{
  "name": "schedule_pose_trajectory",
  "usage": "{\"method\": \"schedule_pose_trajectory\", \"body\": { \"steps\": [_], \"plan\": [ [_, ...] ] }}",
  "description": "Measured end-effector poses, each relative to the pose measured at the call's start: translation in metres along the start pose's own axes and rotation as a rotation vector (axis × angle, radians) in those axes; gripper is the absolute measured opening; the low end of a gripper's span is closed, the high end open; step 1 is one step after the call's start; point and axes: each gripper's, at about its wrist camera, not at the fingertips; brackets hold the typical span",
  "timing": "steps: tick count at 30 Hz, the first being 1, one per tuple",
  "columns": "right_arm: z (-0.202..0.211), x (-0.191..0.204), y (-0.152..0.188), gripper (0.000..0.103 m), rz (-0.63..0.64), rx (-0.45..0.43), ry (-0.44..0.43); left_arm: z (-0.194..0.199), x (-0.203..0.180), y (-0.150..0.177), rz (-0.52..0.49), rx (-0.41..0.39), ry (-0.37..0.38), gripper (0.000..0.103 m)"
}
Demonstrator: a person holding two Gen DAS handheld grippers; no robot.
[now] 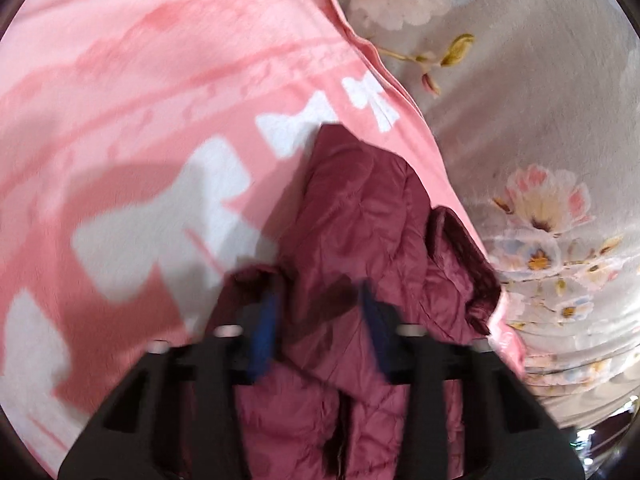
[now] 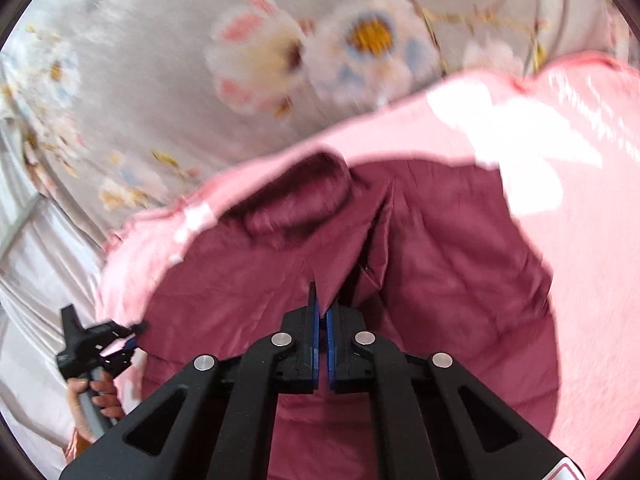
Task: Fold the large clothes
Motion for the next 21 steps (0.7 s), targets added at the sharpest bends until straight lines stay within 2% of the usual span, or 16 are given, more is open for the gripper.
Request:
{"method": "schedule_pose_trajectory", "body": {
  "steps": [2,4,8,11,13,18,21],
  "plan": [
    [0.014,0.005,-0.005,0.003,0.022,-0.038,-0.005,0.008,-0.005,-0.007,-0.019,-0.047,-0.031,0.008],
    [0.018,0.003,-0.004,0.003,0.048,-0.034,0.023,0.017,-0.009,-0.007,-0.058,-0.093,-0.070,0.003],
    [-0.011,-0.015,0.024,0.002,0.106,0.082,0.162,0.021,-0.013,0.011,-0.157,-0.146,-0.147,0.001],
    [-0.033,-0.029,0.047,0.002,0.126,0.165,0.228,0.013,-0.009,0.021,-0.188,-0.154,-0.204,0.000],
    [-0.043,-0.036,0.059,0.001,0.135,0.195,0.250,0.002,-0.002,0.026,-0.194,-0.131,-0.233,0.000],
    [-0.047,-0.040,0.062,0.001,0.153,0.210,0.271,-0.008,0.001,0.031,-0.224,-0.129,-0.266,0.000],
    [-0.042,-0.037,0.061,0.003,0.161,0.219,0.270,-0.011,-0.007,0.034,-0.268,-0.147,-0.315,0.001]
  ]
}}
Point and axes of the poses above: each gripper's, at about its wrist camera, not at the fingertips, and z roughly against the way its jaws point, x to its left, y to its underside, and after that the axes turned 10 degrees about -y, right-handed
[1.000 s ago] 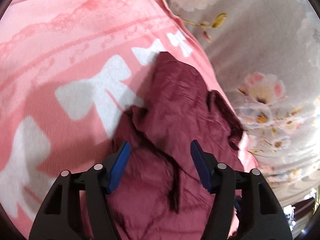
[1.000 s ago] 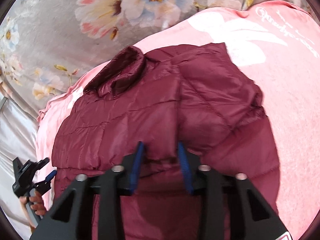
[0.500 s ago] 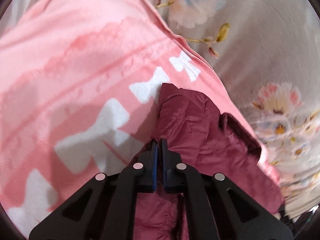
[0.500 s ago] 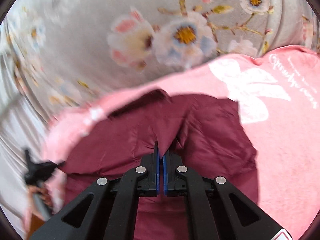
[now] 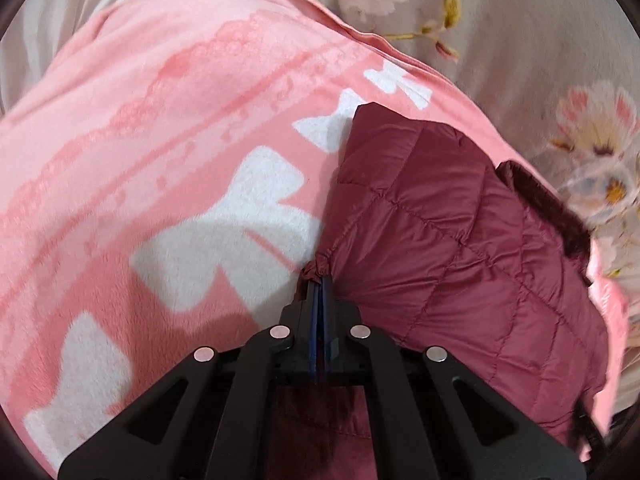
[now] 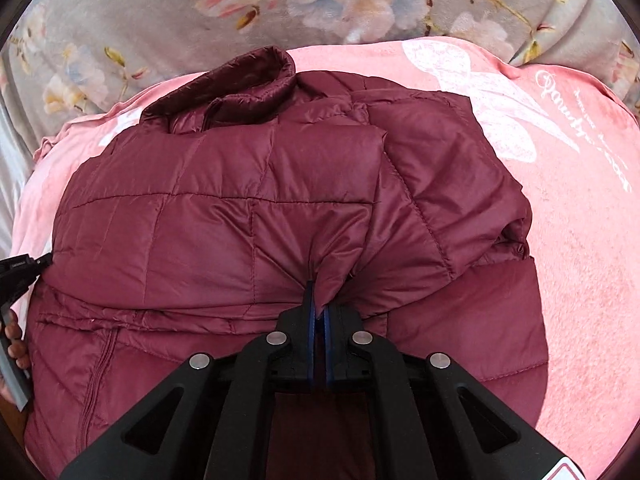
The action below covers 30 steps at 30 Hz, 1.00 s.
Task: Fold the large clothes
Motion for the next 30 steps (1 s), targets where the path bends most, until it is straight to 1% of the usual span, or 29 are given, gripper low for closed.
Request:
{"method": "schedule_pose_trajectory", "body": {
  "steps": [1,3,4,7,8,9,11,13,15,16,18,20,23,25,30],
  "plan": [
    [0.004,-0.002,-0.001,0.004,-0.008,0.003,-0.005,0.002,-0.004,0.001,-0.028,-0.011,-0.026,0.001],
    [0.019,-0.005,0.002,0.012,-0.027,-0.006,-0.008,0.013,-0.008,0.002,-0.072,-0.038,-0.064,0.003],
    [0.032,-0.007,0.002,0.014,-0.038,-0.025,-0.001,0.023,-0.008,0.003,-0.095,-0.061,-0.077,0.003],
    [0.063,-0.006,-0.001,0.017,-0.047,-0.078,0.011,0.060,-0.009,0.003,-0.174,-0.148,-0.115,0.003],
    [0.071,0.000,-0.006,0.018,-0.042,-0.097,0.006,0.071,-0.012,0.001,-0.194,-0.171,-0.118,0.003],
    [0.075,0.008,-0.011,0.018,-0.028,-0.108,-0.009,0.085,-0.017,-0.004,-0.211,-0.195,-0.102,0.003],
    [0.073,0.031,-0.022,0.018,0.018,-0.109,-0.046,0.101,-0.034,-0.013,-0.238,-0.211,-0.054,0.003],
    [0.058,0.057,-0.029,0.017,0.067,-0.083,-0.086,0.105,-0.065,-0.019,-0.285,-0.198,0.008,0.003],
    [0.038,0.077,-0.030,0.012,0.109,-0.050,-0.101,0.095,-0.090,-0.017,-0.314,-0.163,0.038,0.003],
    [0.026,0.086,-0.028,0.012,0.124,-0.027,-0.102,0.085,-0.103,-0.014,-0.337,-0.136,0.039,0.003],
    [0.008,0.095,-0.022,0.011,0.145,0.008,-0.096,0.062,-0.120,-0.004,-0.373,-0.098,0.007,0.003],
    [-0.009,0.099,-0.015,0.011,0.158,0.042,-0.079,0.041,-0.124,0.005,-0.379,-0.069,-0.030,0.003],
    [-0.022,0.097,-0.004,0.008,0.161,0.077,-0.072,0.027,-0.117,0.014,-0.362,-0.037,-0.034,0.003],
    [-0.030,0.097,0.001,0.006,0.164,0.088,-0.066,0.022,-0.113,0.018,-0.365,-0.028,-0.035,0.003],
    [-0.035,0.092,0.007,0.005,0.162,0.076,-0.067,0.015,-0.111,0.026,-0.384,-0.019,-0.035,0.003]
  ]
}}
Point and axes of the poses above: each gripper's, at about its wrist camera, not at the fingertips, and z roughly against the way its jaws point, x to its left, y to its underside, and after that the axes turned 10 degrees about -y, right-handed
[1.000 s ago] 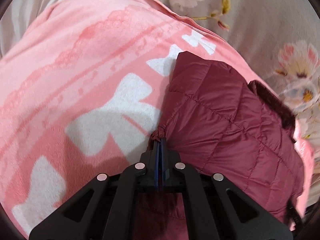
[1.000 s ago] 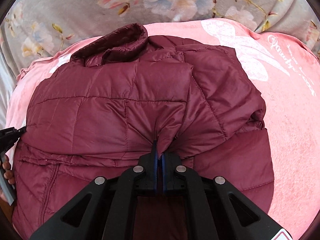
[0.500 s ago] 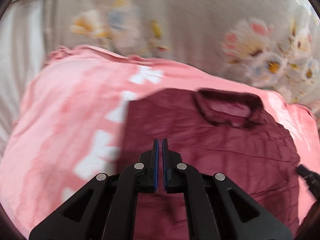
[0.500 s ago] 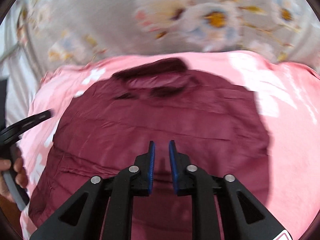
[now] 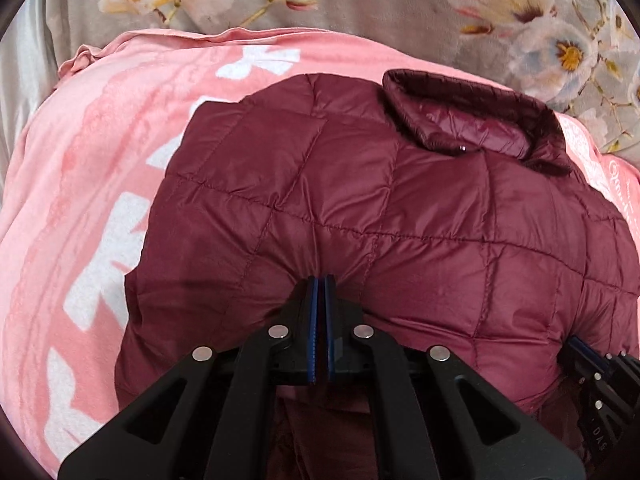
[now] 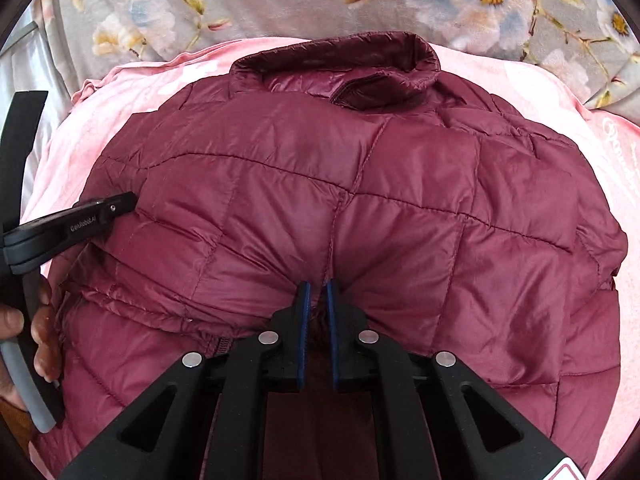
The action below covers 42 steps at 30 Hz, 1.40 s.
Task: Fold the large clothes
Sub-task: 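Open both grippers and lift them off the jacket, then grasp the hood edge with the left gripper while the right gripper grasps the hood beside it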
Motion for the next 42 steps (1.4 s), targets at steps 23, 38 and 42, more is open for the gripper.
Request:
{"method": "schedule_pose_trajectory", "body": {
  "steps": [23,38,42],
  "plan": [
    [0.041,-0.096,-0.095,0.053,-0.411,-0.178,-0.337,0.030,-0.007,-0.097,0.168,-0.023,0.335,0.065],
    [-0.046,-0.120,-0.124,0.011,-0.604,-0.106,-0.479,-0.065,-0.065,-0.128,0.236,0.226,0.327,0.022],
    [-0.015,-0.103,-0.119,0.009,-0.444,-0.180,-0.431,-0.048,-0.059,-0.130,0.200,0.168,0.359,0.007]
  ]
}}
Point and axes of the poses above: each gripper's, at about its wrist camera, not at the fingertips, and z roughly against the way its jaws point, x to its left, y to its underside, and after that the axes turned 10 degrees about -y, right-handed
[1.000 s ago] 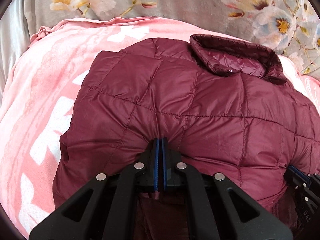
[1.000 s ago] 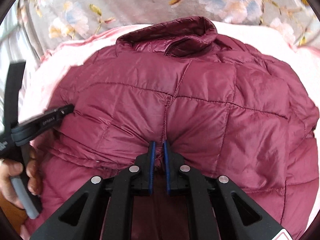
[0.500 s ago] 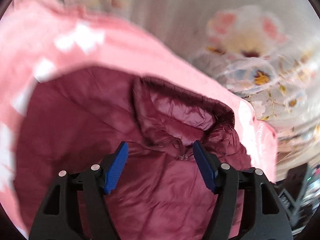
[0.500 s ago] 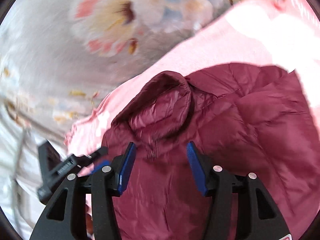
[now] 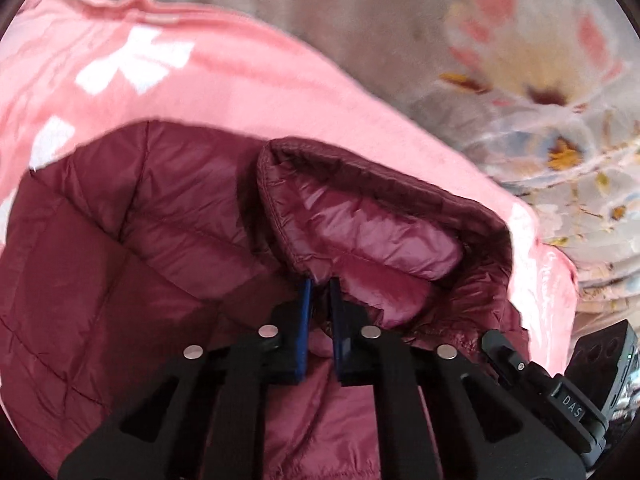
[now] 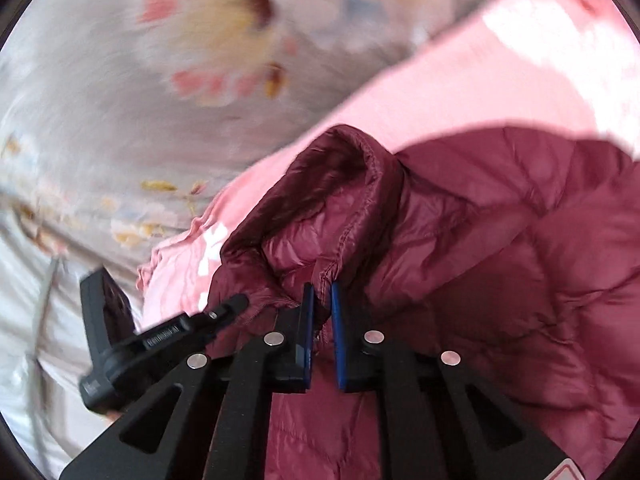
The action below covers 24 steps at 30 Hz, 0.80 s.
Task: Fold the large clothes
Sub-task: 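Grasp the hood edge with the left gripper while the right gripper grasps the hood beside it, then fold the hood down onto the jacket with both grippers and open them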
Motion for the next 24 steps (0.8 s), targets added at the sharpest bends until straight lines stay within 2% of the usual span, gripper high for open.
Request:
{"method": "schedule_pose_trajectory", "body": {
  "steps": [1,3,9,16,24],
  "plan": [
    [0.003,0.002,0.003,0.008,0.033,-0.005,0.018,0.010,0.000,0.002,-0.017,-0.028,0.012,0.007],
    [0.000,0.001,0.010,0.008,0.107,0.011,0.114,0.020,0.002,0.007,-0.051,-0.070,0.008,0.007],
    [-0.019,-0.023,0.025,0.008,0.130,0.081,0.213,-0.008,0.014,0.027,-0.068,-0.029,-0.051,0.006],
    [-0.031,-0.030,0.032,0.004,0.187,0.085,0.265,-0.021,0.025,0.037,-0.081,-0.040,-0.034,0.007],
    [-0.034,-0.033,0.036,0.005,0.199,0.073,0.253,-0.022,0.020,0.050,-0.167,-0.112,-0.065,0.007]
  ]
}}
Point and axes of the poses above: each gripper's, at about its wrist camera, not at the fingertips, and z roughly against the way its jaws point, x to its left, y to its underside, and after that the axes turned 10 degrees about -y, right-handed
